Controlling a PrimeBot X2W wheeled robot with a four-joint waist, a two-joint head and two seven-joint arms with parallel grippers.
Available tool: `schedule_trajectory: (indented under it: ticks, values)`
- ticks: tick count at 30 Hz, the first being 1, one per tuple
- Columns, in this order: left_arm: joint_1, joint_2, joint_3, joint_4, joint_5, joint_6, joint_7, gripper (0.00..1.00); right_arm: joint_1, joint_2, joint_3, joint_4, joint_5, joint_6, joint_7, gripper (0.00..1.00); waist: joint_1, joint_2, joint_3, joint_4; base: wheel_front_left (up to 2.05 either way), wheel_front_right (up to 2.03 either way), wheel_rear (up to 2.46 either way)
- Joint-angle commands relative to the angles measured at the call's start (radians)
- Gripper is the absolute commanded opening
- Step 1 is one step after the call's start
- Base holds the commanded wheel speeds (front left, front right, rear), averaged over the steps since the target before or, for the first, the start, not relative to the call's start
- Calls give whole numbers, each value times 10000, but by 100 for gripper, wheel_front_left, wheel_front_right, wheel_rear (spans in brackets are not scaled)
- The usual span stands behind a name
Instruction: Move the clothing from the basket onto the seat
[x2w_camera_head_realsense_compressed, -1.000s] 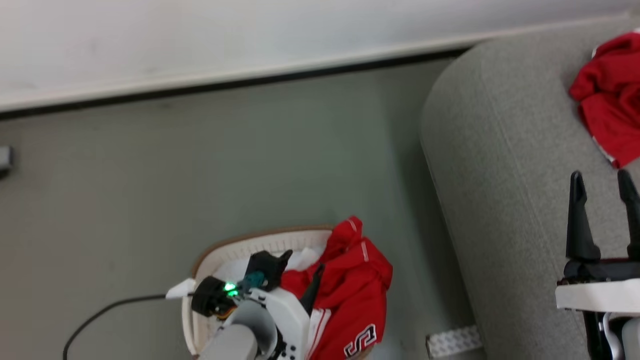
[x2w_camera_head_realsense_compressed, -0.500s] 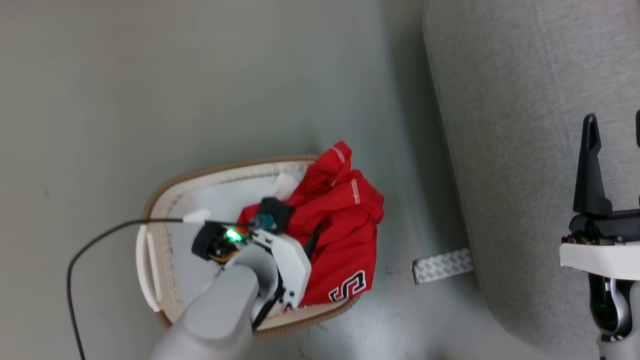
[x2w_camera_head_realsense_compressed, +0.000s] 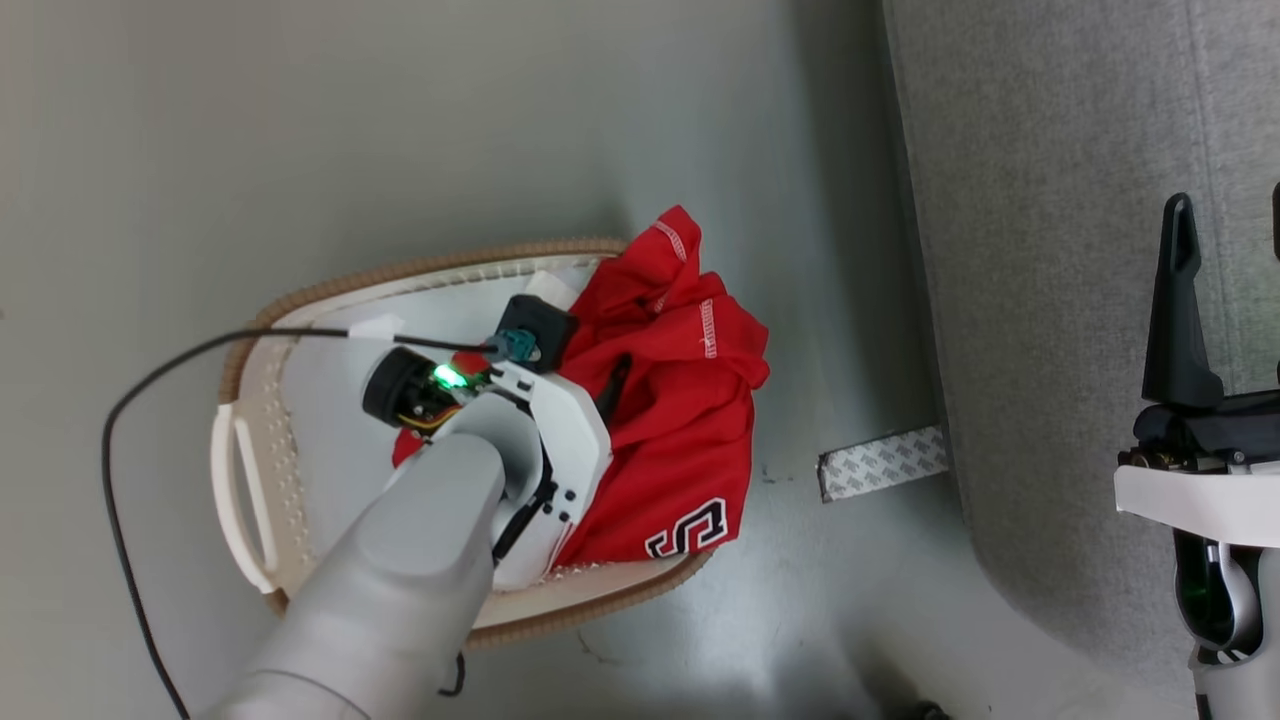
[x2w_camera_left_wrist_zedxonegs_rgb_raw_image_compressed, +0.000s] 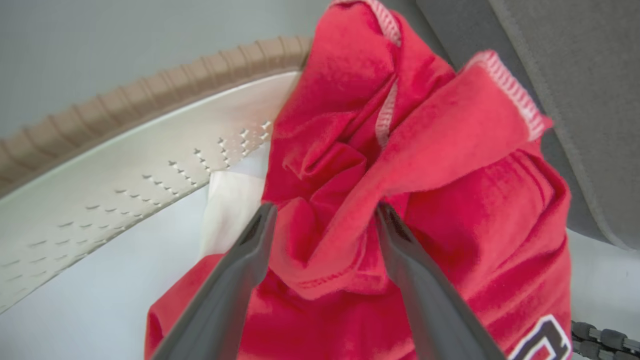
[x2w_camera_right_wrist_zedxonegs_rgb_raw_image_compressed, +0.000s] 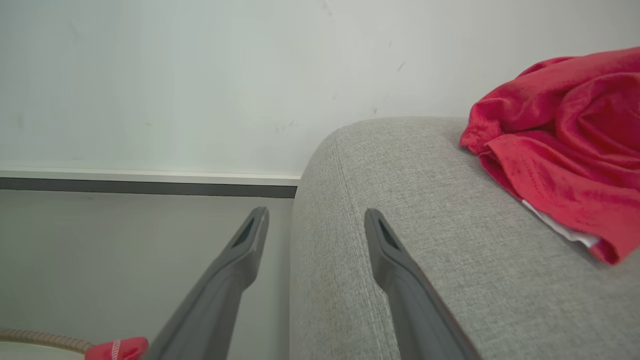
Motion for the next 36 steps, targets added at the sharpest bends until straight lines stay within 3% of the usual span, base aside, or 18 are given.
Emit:
schedule_trajectory:
  ticks: [1, 10, 11, 12, 13, 19, 27, 36]
  values:
    - [-191, 62, -75, 140, -31, -33, 36, 100, -165, -38, 27, -81, 32, -26, -32, 100, -2, 0, 194, -69, 0, 0, 0]
    - [-463, 64, -1459, 17, -1011, -71, 113, 98, -187, -61, 31, -184, 106, -26, -32, 100, -2, 0, 619, -204, 0, 0, 0]
    - [-531, 57, -1684, -17, -1074, -72, -11, 51, -190, -64, 30, -188, 103, -26, -32, 100, -2, 0, 630, -207, 0, 0, 0]
    - [-566, 57, -1879, -15, -1160, -71, -105, 20, -198, -65, 29, -183, 90, -26, -32, 100, -2, 0, 632, -205, 0, 0, 0]
    - [-564, 61, -2080, -55, -1267, -73, -234, 0, -218, -65, 32, -172, 72, -26, -32, 100, -2, 0, 626, -203, 0, 0, 0]
    - [-633, 61, -2579, -159, -2085, -74, -1327, 0, -188, -100, -124, -17, -4, -26, -32, 100, -2, 0, 129, 79, 0, 0, 0]
    - [-12, 54, -2072, -343, -2726, 9, -2031, 0, 257, -92, -238, 196, -13, -26, -32, 100, -2, 0, -1497, 617, 0, 0, 0]
    - [2051, 411, -717, -2724, -2547, 506, -2028, 0, 1324, -203, -482, 697, -127, -26, -32, 100, -2, 0, -4183, 1187, 0, 0, 0]
